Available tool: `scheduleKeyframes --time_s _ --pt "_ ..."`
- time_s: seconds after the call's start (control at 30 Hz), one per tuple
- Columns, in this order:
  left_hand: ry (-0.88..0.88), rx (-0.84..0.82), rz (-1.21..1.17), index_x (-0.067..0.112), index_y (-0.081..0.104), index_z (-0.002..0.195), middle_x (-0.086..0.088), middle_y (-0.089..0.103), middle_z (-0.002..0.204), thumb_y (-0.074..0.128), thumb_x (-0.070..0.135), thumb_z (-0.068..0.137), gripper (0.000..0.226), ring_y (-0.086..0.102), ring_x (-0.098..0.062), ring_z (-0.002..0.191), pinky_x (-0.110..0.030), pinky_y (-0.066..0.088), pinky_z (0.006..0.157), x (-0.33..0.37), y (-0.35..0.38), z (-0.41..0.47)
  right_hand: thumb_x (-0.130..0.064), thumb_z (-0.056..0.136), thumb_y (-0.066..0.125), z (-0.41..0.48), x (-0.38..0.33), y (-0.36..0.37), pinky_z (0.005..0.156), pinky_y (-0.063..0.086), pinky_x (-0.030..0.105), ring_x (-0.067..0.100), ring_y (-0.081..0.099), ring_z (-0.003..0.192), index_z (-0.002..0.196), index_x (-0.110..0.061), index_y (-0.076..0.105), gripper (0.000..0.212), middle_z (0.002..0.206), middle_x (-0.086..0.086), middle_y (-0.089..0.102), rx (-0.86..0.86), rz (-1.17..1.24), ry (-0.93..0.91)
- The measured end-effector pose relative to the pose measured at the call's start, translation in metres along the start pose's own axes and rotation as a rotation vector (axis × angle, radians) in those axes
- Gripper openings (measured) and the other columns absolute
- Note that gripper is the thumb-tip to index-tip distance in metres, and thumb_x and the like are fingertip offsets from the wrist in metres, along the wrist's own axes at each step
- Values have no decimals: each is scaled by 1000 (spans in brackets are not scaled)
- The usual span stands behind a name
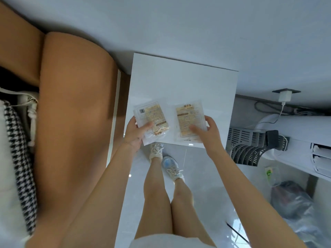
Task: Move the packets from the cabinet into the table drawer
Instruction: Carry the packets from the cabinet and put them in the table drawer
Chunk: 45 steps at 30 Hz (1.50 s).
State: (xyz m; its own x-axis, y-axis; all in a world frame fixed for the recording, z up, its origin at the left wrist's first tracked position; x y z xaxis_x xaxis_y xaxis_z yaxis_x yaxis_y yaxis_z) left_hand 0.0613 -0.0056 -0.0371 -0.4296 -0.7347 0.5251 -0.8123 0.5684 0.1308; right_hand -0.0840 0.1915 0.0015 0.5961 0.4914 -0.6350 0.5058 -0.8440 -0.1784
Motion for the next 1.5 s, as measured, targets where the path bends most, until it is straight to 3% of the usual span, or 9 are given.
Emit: scheduleKeyframes --time_s 0.27,0.47,0.67,0.87,1.13,1.23,1.3,1.4,1.5 --pt "164 57 -194 12 53 125 -1 69 112 66 -3 81 48 69 -19 100 -37 59 76 -18 -62 -114 -5 82 71 -86 -22 38 61 55 16 3 69 74 121 -20 48 47 94 -6 69 -216 -117 -95" --pt "217 274 -385 16 59 114 0 71 108 69 -3 79 41 69 -23 99 -41 60 75 -62 -131 -198 -8 82 72 -154 -18 99 68 58 21 14 68 92 119 -24 49 45 112 3 66 -418 -324 -161" --pt "272 440 -599 15 61 111 -5 71 109 68 -4 80 37 67 -28 104 -45 58 79 -109 -213 -260 -9 82 72 -222 -4 179 69 57 17 16 65 99 121 -20 51 45 114 -1 64 -571 -479 -260" --pt "347 581 -879 19 60 109 1 72 105 65 -3 83 34 68 -24 103 -40 59 78 -153 -302 -315 -8 82 72 -293 46 260 64 53 13 2 66 86 114 -22 52 40 99 -16 63 -715 -619 -313" --pt "358 687 -967 12 58 116 -9 66 119 67 -1 82 37 67 -29 104 -46 58 80 -233 -444 -392 -5 81 73 -400 142 371 79 58 25 12 67 99 115 -23 54 43 110 -3 67 -751 -557 -249" --pt "344 727 -968 6 55 123 -12 65 120 69 -2 80 45 67 -29 104 -44 59 79 -269 -495 -426 -3 81 72 -445 173 413 71 59 28 18 68 100 121 -16 52 46 114 4 66 -811 -557 -220" --pt "339 745 -976 3 55 124 -13 65 120 69 -2 80 47 67 -30 103 -46 58 81 -296 -528 -452 -3 82 71 -481 197 441 63 61 36 18 70 94 121 -16 53 45 111 4 67 -872 -613 -204" --pt "347 777 -1007 6 58 119 -12 67 117 69 -3 80 42 67 -30 103 -46 58 81 -332 -568 -483 -7 82 72 -522 223 474 80 52 56 10 71 82 110 -26 57 37 101 -5 70 -926 -698 -219" --pt "379 791 -1046 7 58 119 -12 67 118 69 -2 80 42 67 -30 103 -45 58 80 -356 -596 -503 -3 83 70 -553 241 503 74 59 40 15 71 88 119 -16 55 41 106 1 70 -973 -684 -223"
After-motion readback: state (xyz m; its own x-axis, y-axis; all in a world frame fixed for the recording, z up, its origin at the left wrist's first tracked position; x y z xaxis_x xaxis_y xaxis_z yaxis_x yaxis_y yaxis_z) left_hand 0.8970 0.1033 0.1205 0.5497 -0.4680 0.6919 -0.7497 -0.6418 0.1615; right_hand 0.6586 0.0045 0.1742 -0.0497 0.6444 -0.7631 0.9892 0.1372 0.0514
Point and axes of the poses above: each hand's wrist, its own z-axis towards the middle knuckle, its own y-axis out of the palm, x = y × z, the point moved 7 cm from there along z, towards the middle knuckle
